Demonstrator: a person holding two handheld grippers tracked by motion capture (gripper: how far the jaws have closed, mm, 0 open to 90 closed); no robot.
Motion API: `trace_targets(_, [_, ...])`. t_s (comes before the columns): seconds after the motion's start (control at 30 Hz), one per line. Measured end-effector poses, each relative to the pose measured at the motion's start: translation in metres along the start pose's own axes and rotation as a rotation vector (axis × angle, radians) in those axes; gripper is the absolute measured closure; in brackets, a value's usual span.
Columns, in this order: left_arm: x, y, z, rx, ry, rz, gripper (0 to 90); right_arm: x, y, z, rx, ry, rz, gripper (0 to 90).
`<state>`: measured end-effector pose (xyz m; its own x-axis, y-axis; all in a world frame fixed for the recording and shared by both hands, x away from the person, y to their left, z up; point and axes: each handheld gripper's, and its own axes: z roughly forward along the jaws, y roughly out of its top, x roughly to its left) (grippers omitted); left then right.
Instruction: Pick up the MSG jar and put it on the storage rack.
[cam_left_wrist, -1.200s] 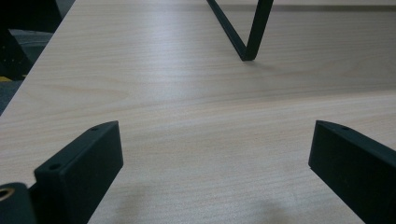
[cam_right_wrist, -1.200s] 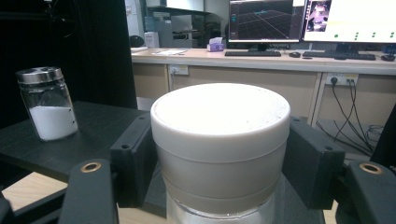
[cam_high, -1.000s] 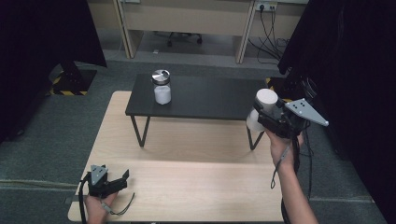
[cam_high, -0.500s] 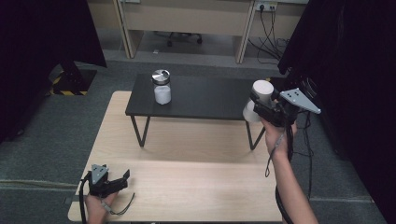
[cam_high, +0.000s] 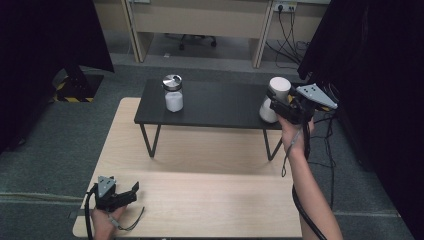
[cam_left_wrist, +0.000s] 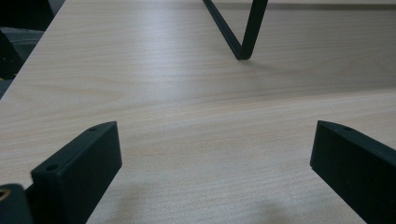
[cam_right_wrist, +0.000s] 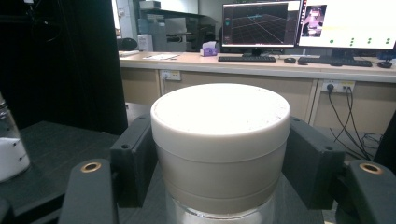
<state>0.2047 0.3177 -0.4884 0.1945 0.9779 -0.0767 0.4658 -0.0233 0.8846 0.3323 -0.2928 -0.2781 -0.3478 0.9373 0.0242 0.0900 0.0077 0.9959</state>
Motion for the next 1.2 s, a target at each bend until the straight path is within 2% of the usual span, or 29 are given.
trace_targets(0.5, [-0.001, 0.0, 0.0, 0.003, 0.007, 0.002, 1.2, -0.003, 0.005, 0.021, -0.003, 0.006, -0.004, 33.5])
trace_targets(0.83, [-0.001, 0.001, 0.0, 0.004, 0.006, 0.004, 1.2, -0.005, 0.003, 0.023, 0.021, 0.01, 0.001, 33.5])
trace_targets(1.2, [-0.001, 0.0, 0.0, 0.002, 0.007, 0.003, 1.3, -0.009, 0.0, 0.024, 0.014, 0.014, 0.012, 33.6])
